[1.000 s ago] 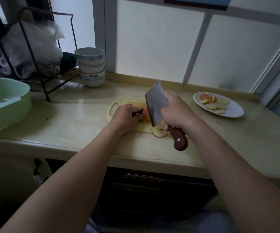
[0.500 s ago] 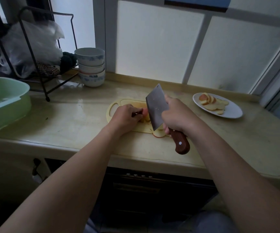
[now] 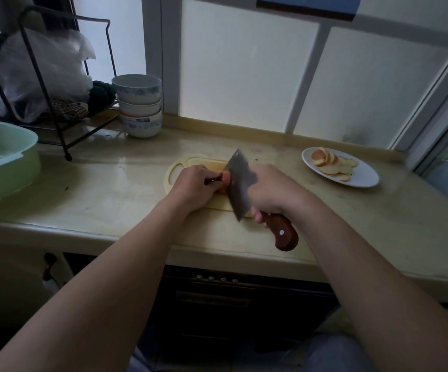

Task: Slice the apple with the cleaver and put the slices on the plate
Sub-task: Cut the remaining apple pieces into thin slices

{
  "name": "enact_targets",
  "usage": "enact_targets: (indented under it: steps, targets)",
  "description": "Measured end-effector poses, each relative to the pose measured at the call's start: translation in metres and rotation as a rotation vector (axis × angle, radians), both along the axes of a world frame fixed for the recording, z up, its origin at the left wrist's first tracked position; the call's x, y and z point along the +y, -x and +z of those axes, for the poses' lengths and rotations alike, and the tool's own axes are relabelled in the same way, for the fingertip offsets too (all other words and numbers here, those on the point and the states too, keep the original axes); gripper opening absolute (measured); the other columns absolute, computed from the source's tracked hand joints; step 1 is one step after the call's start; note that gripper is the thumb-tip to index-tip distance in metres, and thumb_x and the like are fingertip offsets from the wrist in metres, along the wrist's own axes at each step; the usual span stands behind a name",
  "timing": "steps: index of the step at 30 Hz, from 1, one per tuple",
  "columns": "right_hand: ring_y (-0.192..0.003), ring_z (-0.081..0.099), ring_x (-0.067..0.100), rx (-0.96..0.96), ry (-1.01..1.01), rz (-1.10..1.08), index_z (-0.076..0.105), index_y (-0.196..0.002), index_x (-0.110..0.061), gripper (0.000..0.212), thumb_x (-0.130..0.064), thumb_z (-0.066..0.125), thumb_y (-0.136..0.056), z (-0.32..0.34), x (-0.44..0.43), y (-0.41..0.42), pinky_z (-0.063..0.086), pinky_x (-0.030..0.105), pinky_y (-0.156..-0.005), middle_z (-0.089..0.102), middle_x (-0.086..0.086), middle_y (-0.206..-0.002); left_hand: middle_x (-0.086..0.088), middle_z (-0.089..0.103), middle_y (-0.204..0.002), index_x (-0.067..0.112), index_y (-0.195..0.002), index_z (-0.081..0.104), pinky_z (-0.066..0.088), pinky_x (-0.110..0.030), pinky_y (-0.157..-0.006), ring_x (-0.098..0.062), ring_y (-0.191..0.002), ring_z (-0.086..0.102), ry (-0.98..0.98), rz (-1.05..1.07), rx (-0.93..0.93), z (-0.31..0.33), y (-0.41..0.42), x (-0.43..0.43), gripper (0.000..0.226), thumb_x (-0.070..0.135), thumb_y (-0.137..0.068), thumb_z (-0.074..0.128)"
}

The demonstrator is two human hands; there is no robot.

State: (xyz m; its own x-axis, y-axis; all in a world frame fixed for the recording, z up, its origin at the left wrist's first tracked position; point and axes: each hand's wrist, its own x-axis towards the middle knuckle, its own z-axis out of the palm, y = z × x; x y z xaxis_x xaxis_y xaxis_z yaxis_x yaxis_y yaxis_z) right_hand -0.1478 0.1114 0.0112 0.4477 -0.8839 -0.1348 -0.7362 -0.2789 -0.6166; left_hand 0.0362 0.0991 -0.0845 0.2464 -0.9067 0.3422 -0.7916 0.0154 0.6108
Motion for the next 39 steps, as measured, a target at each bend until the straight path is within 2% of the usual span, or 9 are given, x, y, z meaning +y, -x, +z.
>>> enact_targets:
  steps: [3, 5, 8, 11, 15, 21, 27, 34, 39]
  targets:
    - [-0.058, 0.069, 0.018, -0.042, 0.006, -0.034, 0.02, -0.164, -0.027, 0.08, 0.004, 0.045, -0.095, -0.02, 0.0, -0.011, 0.054, 0.026, -0.048, 0.066, 0.015, -0.118, 0.003, 0.065, -0.1, 0.028, -0.127, 0.069, 0.037, -0.026, -0.076, -0.017, -0.091, 0.056, 0.014, -0.003, 0.007, -0.001, -0.001, -0.001, 0.032, 0.029, -0.096, 0.066]
    - [-0.055, 0.068, 0.016, -0.051, 0.012, -0.052, 0.01, -0.167, -0.03, 0.087, 0.004, 0.044, -0.095, -0.022, -0.005, -0.015, 0.054, 0.026, -0.048, 0.065, 0.017, -0.126, 0.001, 0.067, -0.102, 0.028, -0.127, 0.069, 0.041, -0.027, -0.077, -0.018, -0.092, 0.058, 0.013, -0.011, 0.007, -0.001, -0.002, -0.001, 0.032, 0.03, -0.096, 0.066]
    - [-0.051, 0.068, 0.014, -0.046, 0.021, -0.055, 0.017, -0.166, -0.029, 0.083, 0.004, 0.043, -0.094, -0.019, -0.012, -0.014, 0.053, 0.026, -0.047, 0.069, 0.019, -0.117, 0.001, 0.067, -0.103, 0.027, -0.128, 0.069, 0.042, -0.029, -0.079, -0.018, -0.093, 0.057, 0.019, -0.024, 0.005, 0.002, -0.002, 0.0, 0.032, 0.028, -0.096, 0.066]
    - [-0.043, 0.066, 0.012, -0.093, 0.051, -0.064, 0.028, -0.162, -0.025, 0.077, 0.004, 0.041, -0.091, -0.016, -0.015, -0.013, 0.052, 0.025, -0.045, 0.069, 0.021, -0.117, 0.003, 0.066, -0.1, 0.028, -0.127, 0.07, 0.043, -0.029, -0.079, -0.017, -0.091, 0.057, 0.025, -0.027, -0.009, 0.002, -0.001, 0.001, 0.031, 0.028, -0.096, 0.066]
    - [-0.046, 0.068, 0.014, -0.107, 0.095, -0.09, 0.026, -0.161, -0.026, 0.08, 0.004, 0.04, -0.089, -0.009, -0.022, -0.01, 0.057, 0.029, -0.05, 0.07, 0.018, -0.104, -0.003, 0.068, -0.104, 0.027, -0.125, 0.071, 0.051, -0.037, -0.085, -0.021, -0.094, 0.06, 0.012, -0.041, 0.001, 0.002, -0.002, 0.002, 0.03, 0.028, -0.096, 0.065]
    - [-0.049, 0.07, 0.016, -0.126, 0.1, -0.098, 0.022, -0.163, -0.028, 0.082, 0.003, 0.04, -0.089, -0.009, -0.026, -0.009, 0.06, 0.031, -0.051, 0.066, 0.016, -0.121, -0.003, 0.068, -0.103, 0.023, -0.124, 0.072, 0.047, -0.031, -0.077, -0.019, -0.09, 0.059, 0.021, -0.041, -0.003, 0.002, -0.001, 0.002, 0.03, 0.03, -0.096, 0.065]
    - [-0.05, 0.071, 0.016, -0.14, 0.107, -0.082, 0.013, -0.167, -0.029, 0.092, 0.004, 0.039, -0.086, -0.01, -0.028, -0.008, 0.056, 0.029, -0.05, 0.062, 0.017, -0.139, -0.004, 0.068, -0.103, 0.021, -0.127, 0.07, 0.05, -0.036, -0.082, -0.022, -0.093, 0.06, 0.013, -0.039, -0.002, 0.002, -0.002, 0.002, 0.032, 0.028, -0.096, 0.065]
    - [-0.047, 0.069, 0.014, -0.16, 0.091, -0.09, 0.009, -0.168, -0.03, 0.091, 0.004, 0.038, -0.088, -0.01, -0.026, -0.006, 0.054, 0.026, -0.048, 0.064, 0.02, -0.133, -0.003, 0.066, -0.1, 0.023, -0.126, 0.071, 0.043, -0.029, -0.073, -0.02, -0.089, 0.058, 0.006, -0.049, 0.009, 0.0, -0.002, 0.001, 0.03, 0.029, -0.097, 0.064]
    - [-0.047, 0.069, 0.014, -0.15, 0.087, -0.086, 0.01, -0.168, -0.031, 0.093, 0.005, 0.039, -0.087, -0.008, -0.026, -0.007, 0.053, 0.026, -0.048, 0.063, 0.02, -0.136, -0.003, 0.066, -0.099, 0.023, -0.124, 0.072, 0.04, -0.028, -0.073, -0.02, -0.089, 0.057, 0.013, -0.039, 0.008, 0.001, -0.001, 0.002, 0.029, 0.028, -0.097, 0.064]
